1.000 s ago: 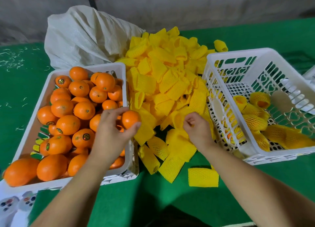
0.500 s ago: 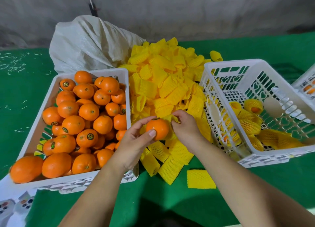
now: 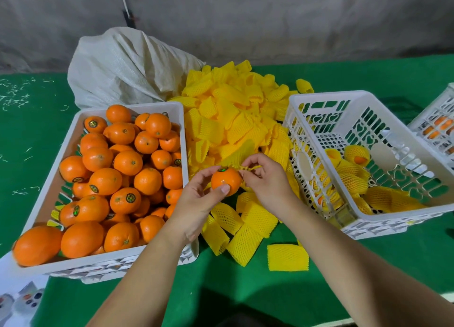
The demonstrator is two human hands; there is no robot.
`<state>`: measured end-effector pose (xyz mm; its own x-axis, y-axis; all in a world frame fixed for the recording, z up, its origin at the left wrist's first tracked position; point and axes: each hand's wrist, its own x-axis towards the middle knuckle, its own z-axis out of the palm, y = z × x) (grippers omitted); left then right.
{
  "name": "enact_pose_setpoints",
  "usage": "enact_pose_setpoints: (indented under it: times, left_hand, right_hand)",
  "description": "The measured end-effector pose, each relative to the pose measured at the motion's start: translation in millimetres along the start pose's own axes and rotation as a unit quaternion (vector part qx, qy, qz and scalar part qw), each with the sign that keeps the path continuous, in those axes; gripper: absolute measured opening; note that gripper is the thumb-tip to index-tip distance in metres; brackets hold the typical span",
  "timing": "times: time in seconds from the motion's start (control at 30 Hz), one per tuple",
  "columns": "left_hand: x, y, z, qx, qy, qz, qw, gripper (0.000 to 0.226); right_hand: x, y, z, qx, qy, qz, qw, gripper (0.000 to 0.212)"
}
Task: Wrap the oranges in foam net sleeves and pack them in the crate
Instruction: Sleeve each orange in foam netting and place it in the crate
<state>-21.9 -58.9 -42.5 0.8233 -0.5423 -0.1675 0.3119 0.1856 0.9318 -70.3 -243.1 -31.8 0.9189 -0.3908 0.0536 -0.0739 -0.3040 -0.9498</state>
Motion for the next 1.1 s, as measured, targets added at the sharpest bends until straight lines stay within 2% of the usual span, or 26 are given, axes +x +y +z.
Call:
enact_pose_setpoints:
  times: [0.1, 0.17, 0.3, 0.37, 0.47, 0.53, 0.6, 0.67, 0.8, 0.9, 1.03, 1.1]
  left_hand:
    - [3.4, -3.2, -1.2, -0.018, 0.004, 0.022, 1.0, 0.055]
    - [3.1, -6.0, -1.8, 0.013, -0.005, 0.047, 0.999, 0.044]
    - [1.3, -9.2, -1.5, 0.026, 0.021, 0.067, 0.997, 0.04]
    - [1.4, -10.1, 0.6, 0.043, 0.034, 0.076, 0.996, 0.034]
    - [3.4, -11.9, 7.6, 0.071, 0.045, 0.084, 0.993, 0.029]
    - [5.4, -12.9, 10.3, 0.057, 0.078, 0.08, 0.992, 0.036]
    - [8.2, -12.5, 8.5, 0.022, 0.115, 0.068, 0.991, 0.051]
    - [10.0, -12.0, 5.3, -0.006, 0.129, 0.053, 0.99, 0.067]
    - [9.2, -11.0, 4.2, -0.038, 0.122, 0.053, 0.99, 0.06]
    - [9.6, -10.8, 4.9, -0.042, 0.14, 0.049, 0.988, 0.041]
    - [9.0, -11.0, 5.5, -0.027, 0.145, 0.036, 0.988, 0.042]
    - [7.6, -11.9, 5.0, -0.024, 0.124, 0.047, 0.991, 0.036]
  right_hand:
    - [-1.5, -0.3, 3.1, 0.003, 0.017, -0.006, 1.0, 0.014]
    - [-2.6, -2.6, 7.5, -0.003, 0.036, -0.011, 0.999, 0.015]
    - [-6.7, -10.4, 10.5, -0.046, 0.055, -0.027, 0.997, 0.017]
    - [-9.7, -16.3, 11.0, -0.077, 0.052, -0.064, 0.994, 0.011]
    - [-15.4, -28.1, 13.5, -0.146, 0.042, -0.144, 0.978, 0.013]
    - [-21.7, -34.3, 16.8, -0.187, 0.003, -0.17, 0.968, 0.015]
    - [-29.4, -36.4, 20.5, -0.226, -0.047, -0.179, 0.956, 0.016]
    - [-37.2, -33.8, 24.4, -0.248, -0.063, -0.184, 0.949, 0.017]
    - [-47.7, -24.4, 33.0, -0.201, -0.054, -0.182, 0.961, 0.019]
    - [-48.5, -21.0, 39.7, -0.179, -0.049, -0.159, 0.97, 0.034]
    - [-41.3, -22.3, 46.7, -0.158, -0.025, -0.108, 0.981, 0.077]
    - [-37.8, -24.3, 44.2, -0.172, -0.033, -0.1, 0.979, 0.085]
